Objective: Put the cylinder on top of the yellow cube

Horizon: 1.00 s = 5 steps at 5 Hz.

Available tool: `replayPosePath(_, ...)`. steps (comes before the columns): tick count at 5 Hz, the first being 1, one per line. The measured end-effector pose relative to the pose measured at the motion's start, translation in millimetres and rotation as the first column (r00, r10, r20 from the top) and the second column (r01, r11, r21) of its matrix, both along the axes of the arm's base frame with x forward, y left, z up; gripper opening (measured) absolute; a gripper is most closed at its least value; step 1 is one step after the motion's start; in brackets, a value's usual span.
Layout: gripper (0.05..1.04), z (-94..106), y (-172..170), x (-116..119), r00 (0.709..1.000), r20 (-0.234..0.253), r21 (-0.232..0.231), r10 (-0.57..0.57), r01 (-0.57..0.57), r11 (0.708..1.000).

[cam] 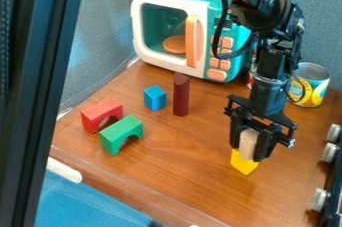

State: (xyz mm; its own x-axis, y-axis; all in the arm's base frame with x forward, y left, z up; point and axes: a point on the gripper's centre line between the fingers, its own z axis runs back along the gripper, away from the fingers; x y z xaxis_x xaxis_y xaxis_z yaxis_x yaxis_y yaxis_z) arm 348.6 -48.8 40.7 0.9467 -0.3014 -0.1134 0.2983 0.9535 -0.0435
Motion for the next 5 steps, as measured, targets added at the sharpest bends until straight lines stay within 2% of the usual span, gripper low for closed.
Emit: replayPosePath(5,0.570,-1.1,13,3,0.999,-0.017,-0.001,0.036,-0.036,0.999)
